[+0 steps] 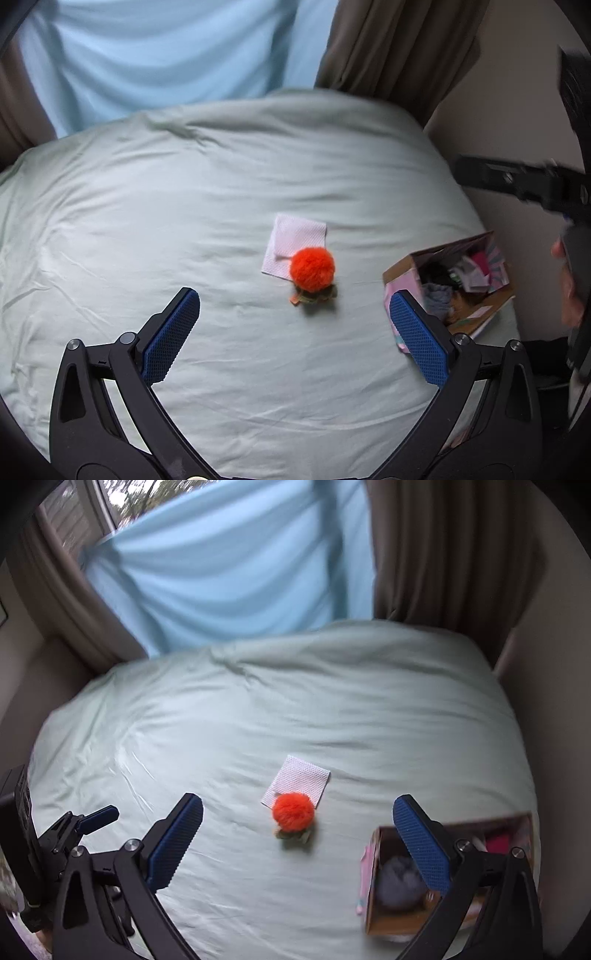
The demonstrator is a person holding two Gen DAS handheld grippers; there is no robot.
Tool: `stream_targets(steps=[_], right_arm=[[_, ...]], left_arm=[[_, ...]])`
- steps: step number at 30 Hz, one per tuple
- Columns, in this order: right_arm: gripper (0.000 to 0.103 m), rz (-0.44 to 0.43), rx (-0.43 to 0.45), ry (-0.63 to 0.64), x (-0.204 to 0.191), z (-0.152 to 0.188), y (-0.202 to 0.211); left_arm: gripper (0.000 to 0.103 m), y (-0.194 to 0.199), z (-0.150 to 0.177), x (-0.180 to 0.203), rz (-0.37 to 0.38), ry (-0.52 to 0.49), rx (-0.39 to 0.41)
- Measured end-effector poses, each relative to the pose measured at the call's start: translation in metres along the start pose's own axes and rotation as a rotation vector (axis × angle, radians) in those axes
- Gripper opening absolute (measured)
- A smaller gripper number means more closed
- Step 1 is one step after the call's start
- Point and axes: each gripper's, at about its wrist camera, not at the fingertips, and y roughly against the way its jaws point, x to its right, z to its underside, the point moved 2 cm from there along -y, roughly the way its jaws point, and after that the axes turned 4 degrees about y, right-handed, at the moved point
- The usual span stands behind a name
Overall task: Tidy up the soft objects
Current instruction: 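Grasp the orange pompom with the left tool while the right grasps the white wipe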
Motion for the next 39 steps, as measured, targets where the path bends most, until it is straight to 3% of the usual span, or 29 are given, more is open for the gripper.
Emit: stream_targets(steps=[5,10,19,26,28,32,37,39], right_arm=[[0.103,-0.065,-0.106,0.080,0.025,-0.015,-0.083],[0.103,-0.108,-0.207,0.282,0.036,-0.021,-0.163],[0.096,-0.184,-0.380,0.544,0.029,-0.011,-0.274],[0.084,-0.200,-0.417,0.689,0.004,-0.001,-0.316],[0.078,-0.215,-0.423,0.705,-0.003,0.002,-0.323],[0.071,-0.208,-0.419,0.745,-0.016,0.010,-0.334],[0.058,-0.183,-0.386,0.777,-0.026,0.020,-0.336],[0.046,-0.186,-0.379,0.782,-0.028,0.022,-0.333]], left_arm=[[0.102,-0.066,-0.004,0.006,-0.008,-0.004,-0.052],[0.100,-0.130,-0.007,0.009,-0.007,-0.020,-0.095],[0.091,-0.220,0.003,0.018,-0.001,-0.007,-0.184],[0.083,-0.261,0.013,0.024,-0.002,-0.014,-0.213],[0.073,-0.269,0.014,0.025,-0.002,-0.012,-0.230],[0.066,-0.277,0.013,0.025,-0.009,-0.017,-0.236],[0.041,-0.280,0.011,0.023,0.002,-0.030,-0.237],[0.037,-0.278,0.011,0.023,0.005,-0.044,-0.232]])
